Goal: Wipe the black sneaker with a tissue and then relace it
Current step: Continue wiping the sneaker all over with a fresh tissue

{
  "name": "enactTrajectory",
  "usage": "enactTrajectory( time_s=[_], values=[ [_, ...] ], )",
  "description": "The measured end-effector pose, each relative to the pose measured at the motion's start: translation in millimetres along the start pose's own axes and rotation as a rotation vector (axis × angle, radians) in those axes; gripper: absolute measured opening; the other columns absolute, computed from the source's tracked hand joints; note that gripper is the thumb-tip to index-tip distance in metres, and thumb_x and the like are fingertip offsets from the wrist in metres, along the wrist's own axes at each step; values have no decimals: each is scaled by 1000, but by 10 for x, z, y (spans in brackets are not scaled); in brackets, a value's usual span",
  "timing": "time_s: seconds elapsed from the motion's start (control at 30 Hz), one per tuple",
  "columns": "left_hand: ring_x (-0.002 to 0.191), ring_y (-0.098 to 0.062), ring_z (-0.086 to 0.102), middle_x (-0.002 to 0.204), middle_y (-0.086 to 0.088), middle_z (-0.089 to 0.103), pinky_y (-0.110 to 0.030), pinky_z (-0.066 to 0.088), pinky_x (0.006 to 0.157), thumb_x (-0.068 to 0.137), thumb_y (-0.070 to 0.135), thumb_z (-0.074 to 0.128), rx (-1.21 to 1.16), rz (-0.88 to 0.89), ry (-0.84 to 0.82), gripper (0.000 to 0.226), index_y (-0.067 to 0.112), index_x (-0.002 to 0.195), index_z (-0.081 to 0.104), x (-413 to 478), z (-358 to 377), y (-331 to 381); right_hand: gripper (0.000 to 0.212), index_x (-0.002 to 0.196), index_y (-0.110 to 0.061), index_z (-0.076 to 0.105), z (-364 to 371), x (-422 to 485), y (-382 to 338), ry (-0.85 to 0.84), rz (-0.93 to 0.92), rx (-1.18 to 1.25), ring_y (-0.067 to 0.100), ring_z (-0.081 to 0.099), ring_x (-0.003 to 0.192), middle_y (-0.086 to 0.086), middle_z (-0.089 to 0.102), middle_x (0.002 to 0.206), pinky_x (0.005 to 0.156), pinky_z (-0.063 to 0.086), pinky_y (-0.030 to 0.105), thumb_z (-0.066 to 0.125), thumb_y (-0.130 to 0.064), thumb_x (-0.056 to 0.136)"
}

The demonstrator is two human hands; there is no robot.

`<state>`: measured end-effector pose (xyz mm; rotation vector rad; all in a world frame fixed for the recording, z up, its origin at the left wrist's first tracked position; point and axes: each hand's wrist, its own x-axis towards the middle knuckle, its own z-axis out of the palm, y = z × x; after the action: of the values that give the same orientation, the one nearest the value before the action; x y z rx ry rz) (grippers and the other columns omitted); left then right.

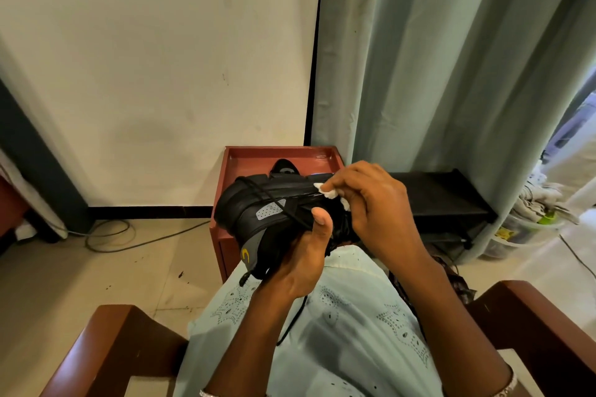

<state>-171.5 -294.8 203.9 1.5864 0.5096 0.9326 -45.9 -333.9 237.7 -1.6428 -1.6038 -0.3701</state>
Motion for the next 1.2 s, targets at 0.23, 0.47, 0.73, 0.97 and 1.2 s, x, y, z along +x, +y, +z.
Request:
enactTrajectory(
  time_s=[0.23,0.47,0.73,0.97,1.2],
  values=[
    [129,10,42,133,16,49,-12,33,107,66,97,23,54,-11,-84,101,27,136,43,-17,-10,-76,16,91,-17,78,126,134,-193,-92,-99,104,18,66,88,-6,74,91,75,55,33,69,-10,80],
    [120,28,34,120,47,34,-5,22,108,51,104,16,112,-101,-20,77,63,113,36,-5,-43,-30,28,94,-16,78,106,-44,256,73,115,-108,27,64,86,-1,74,89,74,49,29,69,7,82],
    [113,8,46,110,32,50,-28,29,111,46,105,4,245,-143,-137,76,62,98,39,-24,-77,7,20,92,-17,79,207,110,-149,23,71,72,19,66,84,-3,75,89,76,54,31,67,-6,80],
    [96,28,34,101,39,42,-13,23,99,37,107,1,279,-179,-104,80,62,94,36,-20,-118,34,26,94,-14,79,184,82,49,24,38,-16,23,67,82,1,75,87,76,56,37,71,7,79],
    [100,24,39,104,35,42,0,20,96,31,107,-2,300,-215,-98,88,62,99,30,-25,-101,85,27,96,-17,78,185,19,224,58,223,-36,22,66,89,-1,74,94,80,56,42,64,5,87]
  ],
)
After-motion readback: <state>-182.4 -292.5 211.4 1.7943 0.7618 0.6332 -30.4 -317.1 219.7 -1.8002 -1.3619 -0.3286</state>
